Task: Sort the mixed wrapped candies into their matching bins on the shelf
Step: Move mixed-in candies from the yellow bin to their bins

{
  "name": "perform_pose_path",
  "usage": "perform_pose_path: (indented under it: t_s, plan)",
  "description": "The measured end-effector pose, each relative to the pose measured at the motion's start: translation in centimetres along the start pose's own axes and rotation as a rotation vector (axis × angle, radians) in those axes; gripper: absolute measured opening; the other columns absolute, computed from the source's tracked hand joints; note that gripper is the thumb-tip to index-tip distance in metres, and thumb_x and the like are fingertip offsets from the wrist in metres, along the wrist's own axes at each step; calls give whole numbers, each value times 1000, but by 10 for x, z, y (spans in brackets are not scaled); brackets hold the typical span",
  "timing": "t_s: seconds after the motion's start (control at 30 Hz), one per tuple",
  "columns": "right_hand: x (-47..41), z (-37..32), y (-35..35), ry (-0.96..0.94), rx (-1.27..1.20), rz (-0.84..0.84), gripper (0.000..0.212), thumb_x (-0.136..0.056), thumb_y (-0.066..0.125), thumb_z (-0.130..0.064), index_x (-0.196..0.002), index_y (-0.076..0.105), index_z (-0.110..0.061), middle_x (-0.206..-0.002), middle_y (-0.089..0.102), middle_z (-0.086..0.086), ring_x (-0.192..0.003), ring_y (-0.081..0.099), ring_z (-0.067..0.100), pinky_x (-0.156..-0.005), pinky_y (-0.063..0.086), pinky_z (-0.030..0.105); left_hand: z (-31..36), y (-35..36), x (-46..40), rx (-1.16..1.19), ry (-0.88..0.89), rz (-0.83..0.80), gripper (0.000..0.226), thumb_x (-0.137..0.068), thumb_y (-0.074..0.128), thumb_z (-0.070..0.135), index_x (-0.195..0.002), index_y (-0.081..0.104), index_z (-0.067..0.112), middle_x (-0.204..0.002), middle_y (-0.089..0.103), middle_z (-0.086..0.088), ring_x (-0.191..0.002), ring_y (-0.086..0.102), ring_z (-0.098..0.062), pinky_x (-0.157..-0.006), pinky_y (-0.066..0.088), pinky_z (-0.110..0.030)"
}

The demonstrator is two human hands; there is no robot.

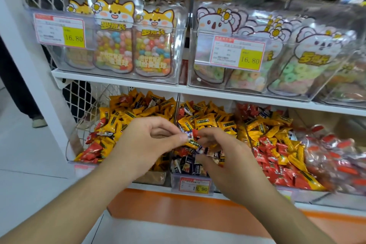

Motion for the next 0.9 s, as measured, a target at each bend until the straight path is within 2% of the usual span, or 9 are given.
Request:
perform_pose_path:
  t_s: [0.13,0.27,0.37,0.47,0.53,0.7,0.8,0.9]
  plan:
    - [2,-6,-2,-17,-41,-23,22,-95,72,-31,-116,67,-37,-98,68,-23,-99,62,-1,-82,51,18,2,20,5,4,7,-90,12,-79,87,24,-86,78,20,-85,79,5,-83,76,-10,-84,62,-35]
    - [2,1,-1,-7,23,32,11,-94,74,-31,-104,71,-33,-89,67,-21,-90,63,1,-75,52,20,1,19,6,2,13,-57,15,-78,88,23,-88,78,18,-86,78,7,-84,75,-7,-82,61,-25]
    - [-2,9,3,-2,134,78,19,-94,73,-33,-112,70,-32,-100,66,-23,-93,61,-1,-81,56,26,-2,5,4,-78,37,12,14,-81,86,27,-90,77,24,-88,77,13,-85,73,-1,-78,59,-19]
    - [-4,12,9,11,198,24,36,-96,69,-37,-131,62,-32,-124,62,-19,-113,57,1,-95,53,26,-12,-16,0,-129,37,85,12,-82,85,26,-90,76,26,-88,76,14,-85,72,-1,-78,58,-21]
    - [-6,9,12,2,219,-10,41,-96,69,-34,-135,60,-29,-132,60,-15,-122,55,5,-100,48,22,-22,-29,-2,-148,31,95,14,-81,86,24,-90,76,26,-88,76,13,-84,73,-3,-79,58,-24]
    - [-10,3,19,-3,228,1,34,-95,69,-23,-129,65,-25,-126,63,-13,-117,58,7,-95,46,18,-56,-66,-10,-419,19,164,21,-83,85,22,-93,69,32,-93,69,13,-86,66,-1,-81,57,-28]
    - [-13,-1,27,-2,225,4,33,-95,68,-20,-127,65,-28,-125,63,-14,-117,59,7,-95,54,28,-79,-86,-16,-544,-9,232,25,-87,79,13,-102,68,28,-93,67,13,-88,64,-2,-75,49,-15]
    - [-18,-5,34,-7,205,8,33,-93,69,-14,-123,67,-28,-122,63,-14,-108,60,5,-88,55,27,-95,-92,-20,-593,-18,208,27,-88,78,13,-109,69,29,-95,67,14,-90,65,-3,-70,44,-9]
Point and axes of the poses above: each hand's wrist, its own x-axis away from the middle knuckle, its own y-axis out of the palm, z = x × y, the point moved 1 cm from there along -x, towards the middle knuckle
